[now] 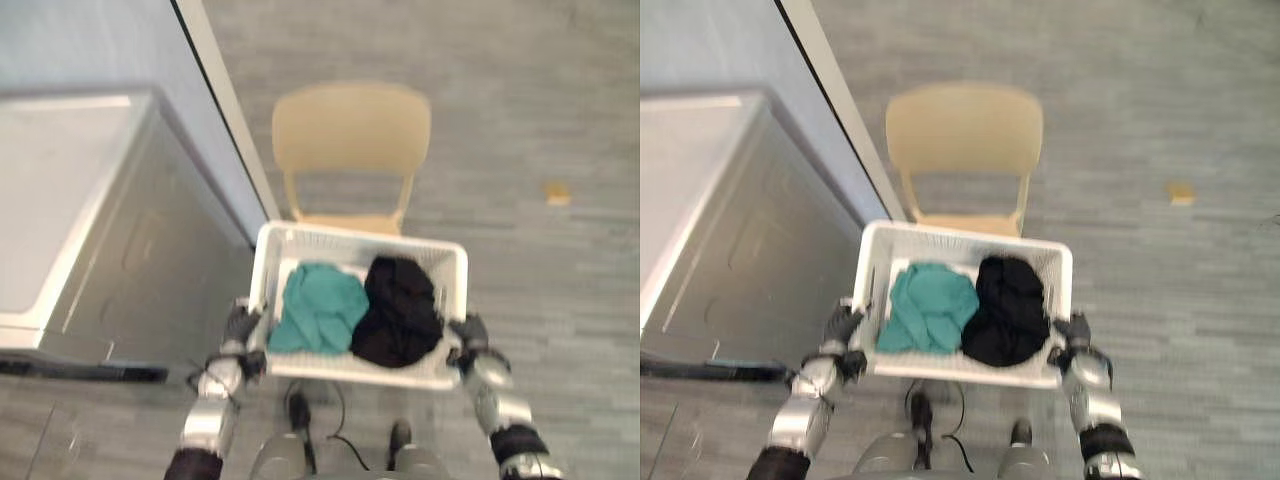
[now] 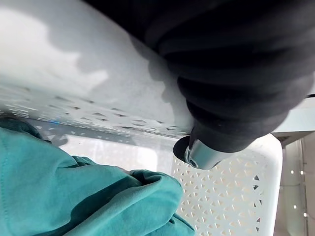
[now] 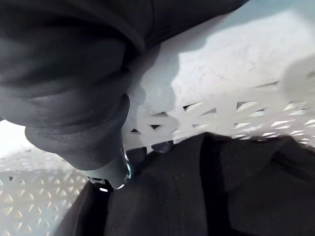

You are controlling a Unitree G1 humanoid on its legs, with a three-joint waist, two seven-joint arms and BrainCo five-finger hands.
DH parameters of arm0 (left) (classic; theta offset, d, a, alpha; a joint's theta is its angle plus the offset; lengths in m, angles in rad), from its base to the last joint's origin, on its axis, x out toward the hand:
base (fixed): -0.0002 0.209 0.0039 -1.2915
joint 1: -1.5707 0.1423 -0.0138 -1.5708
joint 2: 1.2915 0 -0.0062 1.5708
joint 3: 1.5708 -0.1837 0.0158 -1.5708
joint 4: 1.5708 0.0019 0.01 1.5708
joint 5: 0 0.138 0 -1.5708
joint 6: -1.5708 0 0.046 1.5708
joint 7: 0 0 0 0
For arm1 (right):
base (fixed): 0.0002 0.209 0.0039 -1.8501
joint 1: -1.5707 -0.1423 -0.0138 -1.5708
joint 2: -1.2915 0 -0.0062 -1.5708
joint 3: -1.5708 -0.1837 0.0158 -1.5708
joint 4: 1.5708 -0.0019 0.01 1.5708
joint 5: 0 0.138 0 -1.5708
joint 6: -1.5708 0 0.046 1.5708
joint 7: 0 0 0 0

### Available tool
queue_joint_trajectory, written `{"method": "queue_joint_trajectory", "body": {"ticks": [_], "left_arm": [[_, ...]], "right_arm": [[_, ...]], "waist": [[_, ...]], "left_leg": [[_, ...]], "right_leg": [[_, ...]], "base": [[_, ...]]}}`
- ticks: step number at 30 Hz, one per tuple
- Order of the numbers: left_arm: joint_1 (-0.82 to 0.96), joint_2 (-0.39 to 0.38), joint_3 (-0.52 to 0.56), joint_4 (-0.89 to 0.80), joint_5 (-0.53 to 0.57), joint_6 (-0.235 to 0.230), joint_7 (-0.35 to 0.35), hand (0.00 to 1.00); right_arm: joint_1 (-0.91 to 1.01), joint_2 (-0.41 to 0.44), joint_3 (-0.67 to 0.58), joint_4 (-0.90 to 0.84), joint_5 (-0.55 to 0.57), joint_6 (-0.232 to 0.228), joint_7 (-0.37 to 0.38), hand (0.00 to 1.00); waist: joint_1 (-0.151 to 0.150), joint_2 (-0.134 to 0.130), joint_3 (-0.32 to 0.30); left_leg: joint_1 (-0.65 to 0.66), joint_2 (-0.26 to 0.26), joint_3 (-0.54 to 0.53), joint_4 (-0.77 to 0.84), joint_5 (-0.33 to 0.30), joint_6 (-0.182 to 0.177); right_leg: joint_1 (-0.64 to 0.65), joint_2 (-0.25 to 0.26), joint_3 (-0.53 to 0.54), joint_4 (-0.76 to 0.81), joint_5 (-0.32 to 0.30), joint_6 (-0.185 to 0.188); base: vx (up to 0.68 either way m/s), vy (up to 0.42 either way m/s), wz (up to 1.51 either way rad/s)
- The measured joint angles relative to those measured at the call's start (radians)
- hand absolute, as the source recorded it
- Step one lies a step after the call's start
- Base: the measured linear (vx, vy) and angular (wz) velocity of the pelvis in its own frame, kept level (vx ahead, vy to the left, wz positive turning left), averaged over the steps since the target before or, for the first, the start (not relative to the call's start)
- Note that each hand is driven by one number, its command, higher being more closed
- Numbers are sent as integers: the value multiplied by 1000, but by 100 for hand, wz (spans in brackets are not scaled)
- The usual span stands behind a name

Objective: Pick up the laundry basket with both hands and put the clothes into the washing machine.

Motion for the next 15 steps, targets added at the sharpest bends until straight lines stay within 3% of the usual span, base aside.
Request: {"method": "queue_joint_trajectory", "body": {"ticks": [2,8,15], "left_arm": [[-135,9,16,27,-38,-8,44,100],[-375,42,32,117,-94,-49,126,100],[-609,101,37,292,-146,-81,172,100]], "right_arm": [[-164,-47,6,16,0,0,-25,100],[-520,-141,45,187,6,1,-66,100],[-783,-187,111,313,38,1,-96,100]], "waist": [[2,-3,100],[15,-3,168],[22,0,192]], "left_leg": [[-34,9,-6,-16,31,0],[-103,7,3,-74,90,1],[-199,8,-15,-73,118,-20]], "right_leg": [[-43,11,-1,0,22,-5],[-147,17,14,-3,62,-5],[-235,19,9,-4,84,-12]], "base": [[-192,26,-3],[-80,29,-14],[-20,11,0]]}}
